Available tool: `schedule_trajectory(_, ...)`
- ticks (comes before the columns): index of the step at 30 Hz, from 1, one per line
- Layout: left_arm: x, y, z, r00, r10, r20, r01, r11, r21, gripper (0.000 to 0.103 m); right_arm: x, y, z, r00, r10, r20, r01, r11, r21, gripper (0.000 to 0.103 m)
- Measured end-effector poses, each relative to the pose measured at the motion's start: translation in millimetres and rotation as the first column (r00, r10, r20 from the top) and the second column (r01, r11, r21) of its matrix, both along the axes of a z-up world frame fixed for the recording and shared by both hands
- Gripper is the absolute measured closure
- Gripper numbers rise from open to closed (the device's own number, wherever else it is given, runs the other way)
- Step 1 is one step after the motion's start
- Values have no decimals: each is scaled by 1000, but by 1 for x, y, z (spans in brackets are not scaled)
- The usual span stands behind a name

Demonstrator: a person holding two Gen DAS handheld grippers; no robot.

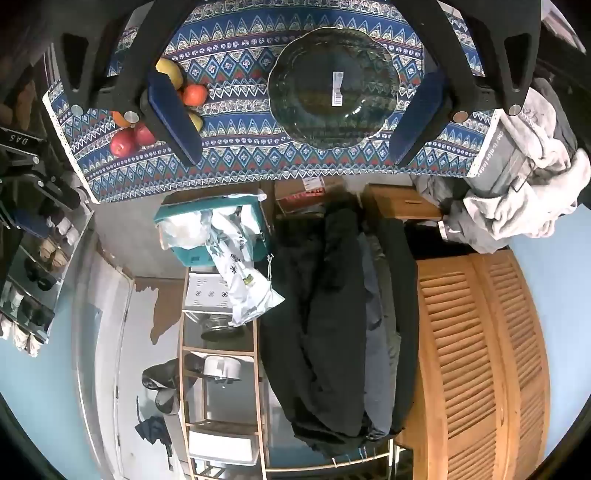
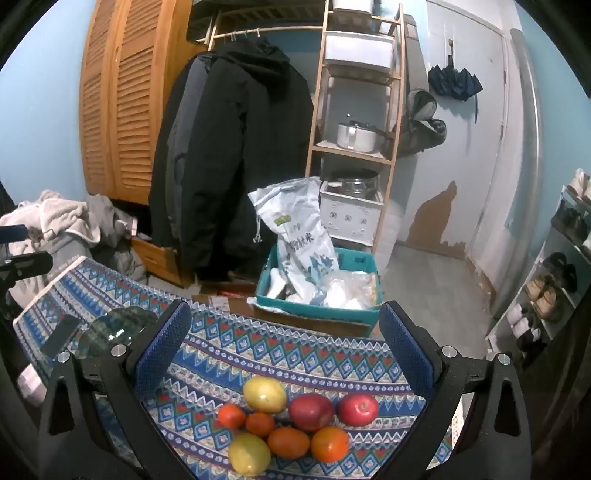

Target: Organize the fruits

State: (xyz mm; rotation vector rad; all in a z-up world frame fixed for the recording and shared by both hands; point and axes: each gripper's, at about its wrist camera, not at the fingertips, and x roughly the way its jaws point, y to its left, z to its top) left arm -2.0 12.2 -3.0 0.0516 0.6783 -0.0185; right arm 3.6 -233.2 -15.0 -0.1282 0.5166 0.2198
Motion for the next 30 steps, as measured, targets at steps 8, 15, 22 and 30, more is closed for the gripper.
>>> schedule_trajectory(8, -1, -1, 1, 1000, -2, 1, 2, 1000, 0, 1, 0, -1, 0, 1000, -1, 2, 1, 1000, 0, 3)
schedule_trajectory(15, -1, -2, 0, 1000, -2, 2, 2, 1000, 1, 1, 1, -1, -1, 1000, -4, 2, 4, 1000, 1, 3)
schedule_trajectory(22, -1, -3, 1, 1000, -1, -1, 1, 1000, -1, 1, 1, -4, -1, 1000, -3, 0, 3, 1000, 4, 3)
schedule_trajectory(30, -1, -4, 0, 1000, -2, -3, 2, 1000, 4, 1, 0, -3, -1, 1000, -4, -3, 4, 1000, 6, 3)
